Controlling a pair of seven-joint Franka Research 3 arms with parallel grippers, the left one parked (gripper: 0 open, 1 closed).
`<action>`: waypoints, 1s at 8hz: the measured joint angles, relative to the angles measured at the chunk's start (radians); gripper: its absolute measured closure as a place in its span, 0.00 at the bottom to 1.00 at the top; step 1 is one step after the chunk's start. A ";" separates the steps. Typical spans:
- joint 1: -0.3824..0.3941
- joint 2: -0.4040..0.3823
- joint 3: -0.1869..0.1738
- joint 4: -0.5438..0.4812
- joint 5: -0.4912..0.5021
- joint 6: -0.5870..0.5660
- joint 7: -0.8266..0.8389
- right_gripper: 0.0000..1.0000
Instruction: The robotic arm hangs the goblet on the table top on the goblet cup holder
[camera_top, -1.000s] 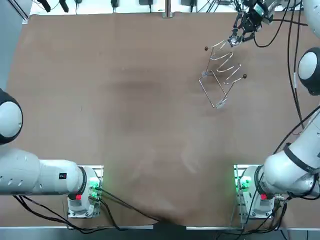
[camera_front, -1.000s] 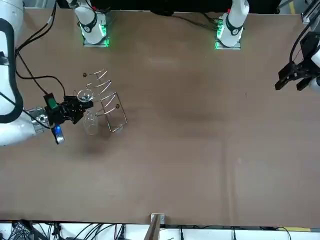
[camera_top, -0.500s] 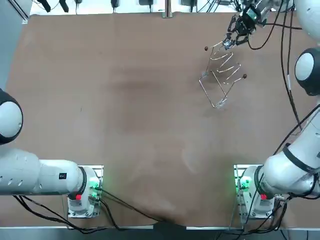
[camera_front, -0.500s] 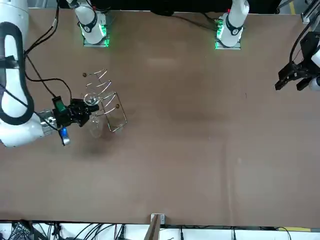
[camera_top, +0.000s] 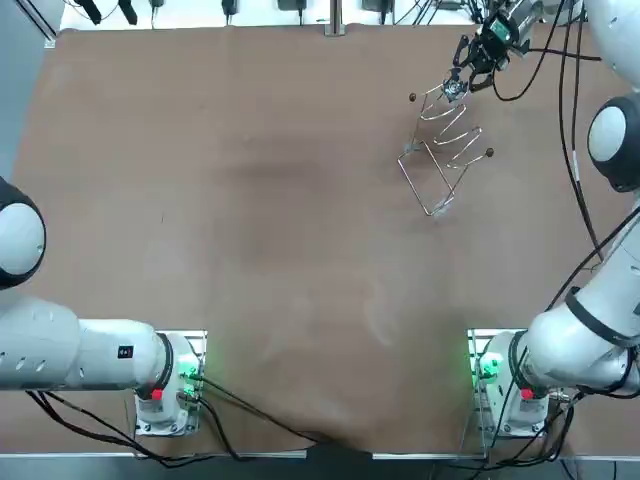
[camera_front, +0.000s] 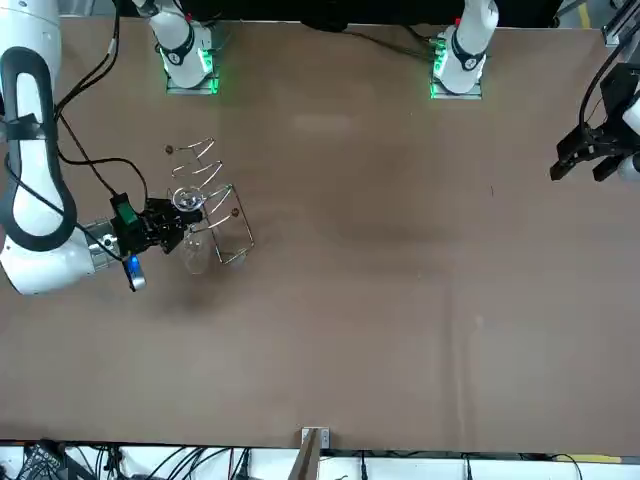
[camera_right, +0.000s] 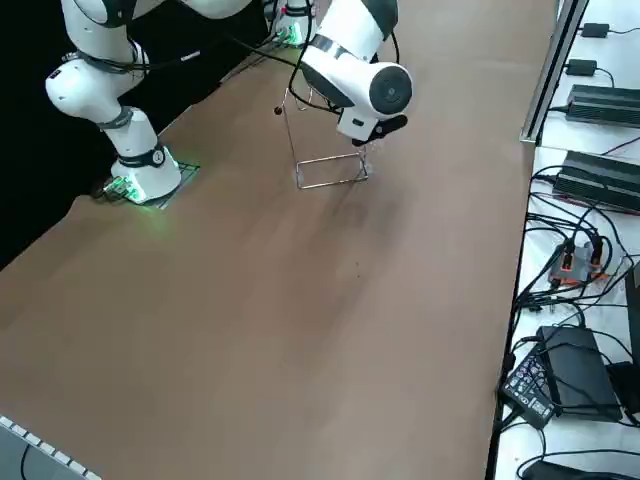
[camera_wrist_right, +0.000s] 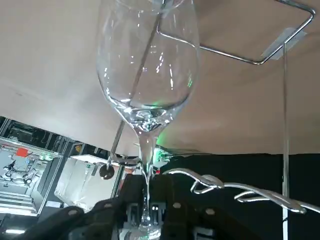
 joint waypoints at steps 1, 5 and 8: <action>0.001 0.000 0.000 0.000 0.000 0.000 0.000 0.90; 0.016 0.000 0.002 -0.013 0.001 0.000 -0.001 0.90; 0.023 0.000 0.002 -0.026 0.007 0.000 -0.001 0.90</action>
